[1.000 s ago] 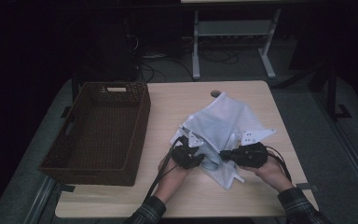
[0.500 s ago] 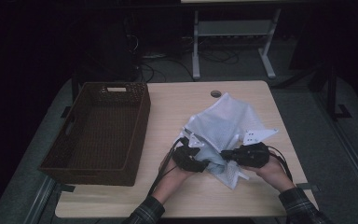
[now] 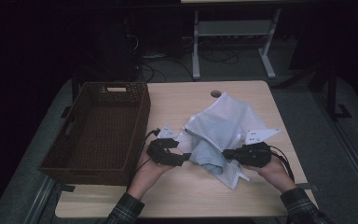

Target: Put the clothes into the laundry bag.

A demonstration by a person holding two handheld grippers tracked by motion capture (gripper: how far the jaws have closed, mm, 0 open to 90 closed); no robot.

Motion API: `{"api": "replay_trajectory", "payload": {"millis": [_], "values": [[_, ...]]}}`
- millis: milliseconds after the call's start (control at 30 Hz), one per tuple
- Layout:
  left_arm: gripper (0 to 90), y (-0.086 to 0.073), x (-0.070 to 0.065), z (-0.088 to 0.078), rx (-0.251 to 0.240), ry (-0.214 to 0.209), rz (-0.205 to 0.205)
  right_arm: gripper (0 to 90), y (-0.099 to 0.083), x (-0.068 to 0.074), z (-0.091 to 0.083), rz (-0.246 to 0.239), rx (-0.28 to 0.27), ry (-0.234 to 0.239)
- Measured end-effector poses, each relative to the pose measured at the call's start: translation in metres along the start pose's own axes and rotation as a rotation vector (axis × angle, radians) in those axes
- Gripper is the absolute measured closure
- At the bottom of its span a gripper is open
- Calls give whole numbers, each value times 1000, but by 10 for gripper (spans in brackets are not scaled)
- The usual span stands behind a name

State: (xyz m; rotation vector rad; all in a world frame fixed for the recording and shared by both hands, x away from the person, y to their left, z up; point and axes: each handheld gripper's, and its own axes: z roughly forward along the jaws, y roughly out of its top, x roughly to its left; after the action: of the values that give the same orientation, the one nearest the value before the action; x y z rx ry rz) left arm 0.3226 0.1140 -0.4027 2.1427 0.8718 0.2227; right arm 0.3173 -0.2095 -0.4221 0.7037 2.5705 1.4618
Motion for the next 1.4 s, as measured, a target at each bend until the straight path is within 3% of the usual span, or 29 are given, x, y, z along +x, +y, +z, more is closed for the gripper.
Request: {"api": "replay_trajectory", "payload": {"millis": [233,400,600,667,733,800,867,1067,1400], "values": [[367,-8,22,33,65,110,-25,863,-4,2,-3,1,5,-16],[395,-10,36,52,80,123,-69,863,-11,3,-8,13,17,-34],[428,-9,48,65,68,142,-93,863,-18,5,-14,28,16,-53],[498,-9,51,68,71,127,-95,863,-19,5,-15,33,18,-55],[629,-9,51,70,76,112,-86,863,-19,5,-15,33,19,-56],[786,-9,50,70,85,101,-82,862,-19,5,-15,33,19,-55],[880,-10,49,67,89,92,-79,863,-19,4,-14,32,20,-55],[887,-15,38,51,95,79,-64,863,-17,2,-13,27,19,-51],[885,-34,7,22,137,46,-16,863,-14,2,-10,15,22,-36]]}}
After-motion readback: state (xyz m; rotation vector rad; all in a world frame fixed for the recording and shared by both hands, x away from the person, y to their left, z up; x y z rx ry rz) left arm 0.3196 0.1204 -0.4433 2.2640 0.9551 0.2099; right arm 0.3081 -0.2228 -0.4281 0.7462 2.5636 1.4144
